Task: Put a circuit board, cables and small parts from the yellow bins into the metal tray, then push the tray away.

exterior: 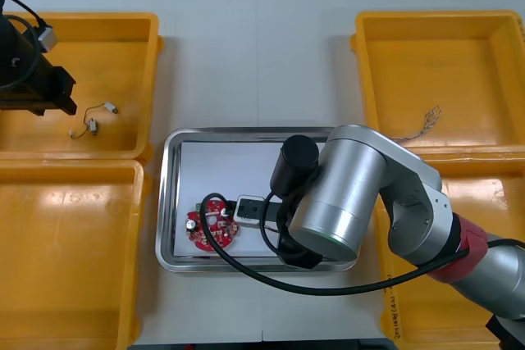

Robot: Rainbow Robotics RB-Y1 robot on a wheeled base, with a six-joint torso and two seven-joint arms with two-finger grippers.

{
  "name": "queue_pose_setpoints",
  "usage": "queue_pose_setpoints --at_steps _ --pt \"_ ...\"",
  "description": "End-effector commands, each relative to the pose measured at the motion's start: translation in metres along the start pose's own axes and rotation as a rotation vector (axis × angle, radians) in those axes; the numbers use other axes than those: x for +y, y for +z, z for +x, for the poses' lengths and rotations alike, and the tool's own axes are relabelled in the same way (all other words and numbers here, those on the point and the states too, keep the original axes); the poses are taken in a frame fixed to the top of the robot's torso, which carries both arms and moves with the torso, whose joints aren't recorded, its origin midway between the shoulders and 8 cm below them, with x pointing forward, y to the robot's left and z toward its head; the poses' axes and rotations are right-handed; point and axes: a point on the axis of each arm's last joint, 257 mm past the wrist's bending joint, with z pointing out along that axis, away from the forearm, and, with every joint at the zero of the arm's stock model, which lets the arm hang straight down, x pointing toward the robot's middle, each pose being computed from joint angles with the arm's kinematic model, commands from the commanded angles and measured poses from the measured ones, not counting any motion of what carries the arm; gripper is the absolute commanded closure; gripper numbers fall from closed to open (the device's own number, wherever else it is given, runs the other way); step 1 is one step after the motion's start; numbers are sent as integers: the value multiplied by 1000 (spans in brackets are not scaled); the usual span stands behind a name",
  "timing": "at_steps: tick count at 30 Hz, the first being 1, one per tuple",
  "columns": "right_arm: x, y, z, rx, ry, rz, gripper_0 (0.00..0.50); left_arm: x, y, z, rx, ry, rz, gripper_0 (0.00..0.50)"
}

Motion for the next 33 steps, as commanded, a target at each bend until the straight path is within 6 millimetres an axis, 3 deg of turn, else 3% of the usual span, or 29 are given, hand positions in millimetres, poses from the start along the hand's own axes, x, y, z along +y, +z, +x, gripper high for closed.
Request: queue_pose_setpoints --at_steps 1,16,28,31,32,33 --pt "-2 -6 -20 -22 -104 30 500 -18 -8 -19 -44 64 3 0" --pt "6 9 -23 -18 -174 9 500 -26 24 -19 -29 31 6 0" --pt "5 9 -25 -25 -190 18 497 -36 46 -14 -7 8 5 0" --pt "5 9 -28 -37 -192 20 262 -39 55 -11 -3 9 2 0" --pt "5 9 -28 -38 -192 18 218 -39 56 -10 -2 8 2 0" --pt "5 9 -29 -40 -194 17 144 -38 58 -10 -4 10 -2 0"
